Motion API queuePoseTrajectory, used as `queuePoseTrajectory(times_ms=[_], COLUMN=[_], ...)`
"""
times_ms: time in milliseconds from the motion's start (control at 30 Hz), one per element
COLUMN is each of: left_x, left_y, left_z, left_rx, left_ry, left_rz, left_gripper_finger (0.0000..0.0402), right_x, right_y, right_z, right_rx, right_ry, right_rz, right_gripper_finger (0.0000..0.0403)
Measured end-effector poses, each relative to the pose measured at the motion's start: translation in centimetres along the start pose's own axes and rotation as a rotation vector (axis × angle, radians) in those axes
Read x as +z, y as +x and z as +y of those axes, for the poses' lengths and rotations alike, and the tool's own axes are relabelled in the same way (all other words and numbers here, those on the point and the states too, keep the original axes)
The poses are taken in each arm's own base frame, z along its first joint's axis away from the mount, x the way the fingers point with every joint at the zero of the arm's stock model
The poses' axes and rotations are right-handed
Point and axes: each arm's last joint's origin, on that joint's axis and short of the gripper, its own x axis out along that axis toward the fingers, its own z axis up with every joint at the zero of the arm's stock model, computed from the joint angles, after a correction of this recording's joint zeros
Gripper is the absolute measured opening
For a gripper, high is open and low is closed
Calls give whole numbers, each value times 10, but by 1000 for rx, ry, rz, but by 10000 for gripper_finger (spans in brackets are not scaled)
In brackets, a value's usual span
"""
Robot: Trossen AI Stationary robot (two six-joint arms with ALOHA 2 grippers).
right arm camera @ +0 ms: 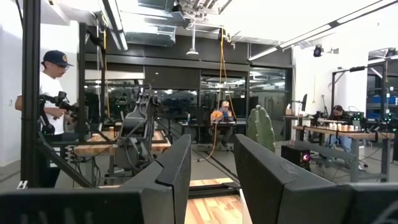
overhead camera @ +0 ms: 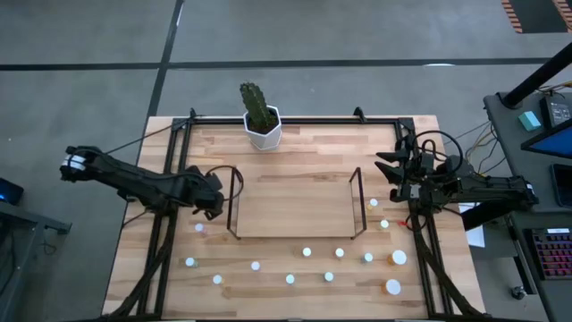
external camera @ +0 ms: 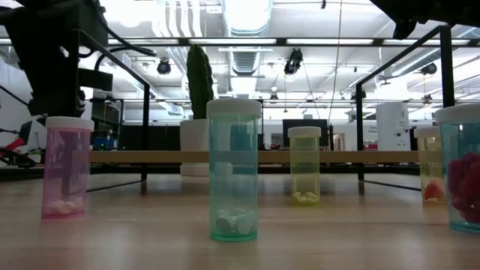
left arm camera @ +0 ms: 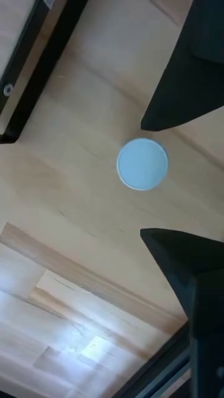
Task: Pick and place medicine bottles onto shelf by color
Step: Put the green pill bottle on the shelf
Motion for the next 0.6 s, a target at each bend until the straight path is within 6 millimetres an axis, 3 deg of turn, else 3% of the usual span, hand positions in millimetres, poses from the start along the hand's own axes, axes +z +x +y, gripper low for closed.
queuePoseTrajectory(times_ms=[433,600], left_x=[0,0], left_y=[13,16], left_z=[-8,-10], left_rx=[23,42], left_ry=[5,15], left_rz=[4,11], left_gripper_finger=[248,225], right_x=[0,0], right_y=[0,0], right_z=[0,0], right_rx=[0,0], right_ry=[2,2], right_rz=[0,0], right_gripper_finger=[111,111])
